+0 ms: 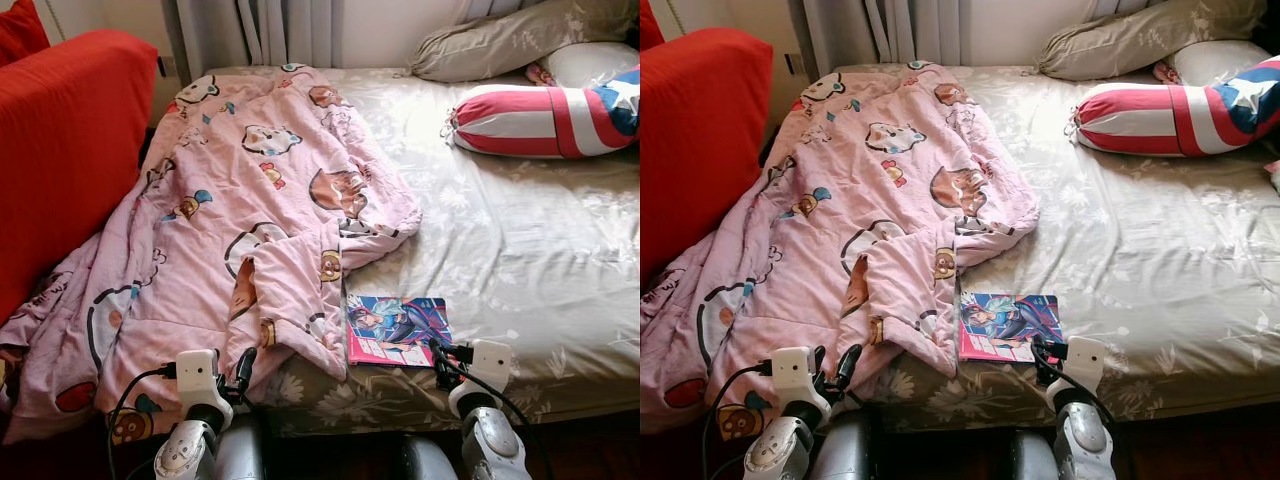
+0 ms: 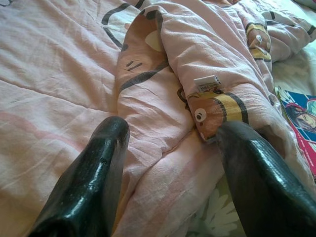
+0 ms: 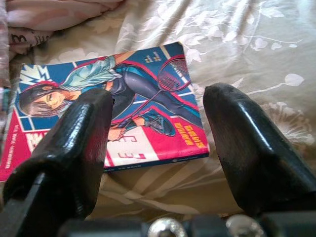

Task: Clean up the room

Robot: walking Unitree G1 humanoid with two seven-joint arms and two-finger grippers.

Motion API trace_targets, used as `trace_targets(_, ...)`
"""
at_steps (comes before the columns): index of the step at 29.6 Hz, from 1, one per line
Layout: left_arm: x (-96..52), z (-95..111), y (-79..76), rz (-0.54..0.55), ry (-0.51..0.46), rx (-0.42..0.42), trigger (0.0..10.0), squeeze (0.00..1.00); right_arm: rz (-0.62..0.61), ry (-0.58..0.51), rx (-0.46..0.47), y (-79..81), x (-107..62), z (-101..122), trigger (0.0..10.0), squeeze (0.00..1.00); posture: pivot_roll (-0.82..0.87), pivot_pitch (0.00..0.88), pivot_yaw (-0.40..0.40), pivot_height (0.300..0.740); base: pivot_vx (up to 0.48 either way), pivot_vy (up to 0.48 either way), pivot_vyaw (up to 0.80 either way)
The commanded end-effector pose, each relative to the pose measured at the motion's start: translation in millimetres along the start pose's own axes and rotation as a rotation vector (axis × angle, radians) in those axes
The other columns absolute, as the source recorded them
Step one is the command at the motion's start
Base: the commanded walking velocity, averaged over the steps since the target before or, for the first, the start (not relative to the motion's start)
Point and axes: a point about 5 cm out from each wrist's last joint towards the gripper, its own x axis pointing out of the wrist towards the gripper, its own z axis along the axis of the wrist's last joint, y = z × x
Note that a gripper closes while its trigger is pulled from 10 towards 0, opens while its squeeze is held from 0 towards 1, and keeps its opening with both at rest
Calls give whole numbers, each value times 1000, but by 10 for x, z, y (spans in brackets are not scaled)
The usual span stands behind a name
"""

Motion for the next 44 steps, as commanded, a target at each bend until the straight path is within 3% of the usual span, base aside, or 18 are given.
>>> trace_targets(1,-7,-15,-18,-6,4,-7,10000,0,9,11,0,15,-5,-25,10000,0,107,83,-38,610,251,0,0)
trace_targets(16,-13,-18,-34,-12,3,-6,10000,0,13,16,3,44,-9,-39,10000,0,108,90,-36,610,293,0,0)
trace_targets(30,-29,19,-33,-3,-9,6,10000,0,7,5,29,53,-40,-67,10000,0,116,106,-33,610,0,0,0)
trace_targets(34,-47,21,-28,-4,-8,10,10000,0,-13,3,82,53,-41,-74,10000,0,118,113,-30,610,0,0,0)
trace_targets(41,-115,12,48,8,5,36,10000,0,-173,58,274,-173,-89,-187,10000,0,157,145,-9,610,0,0,0)
trace_targets(44,-128,20,80,12,7,45,10000,0,-185,77,289,-203,-93,-210,10000,0,177,155,3,610,0,0,0)
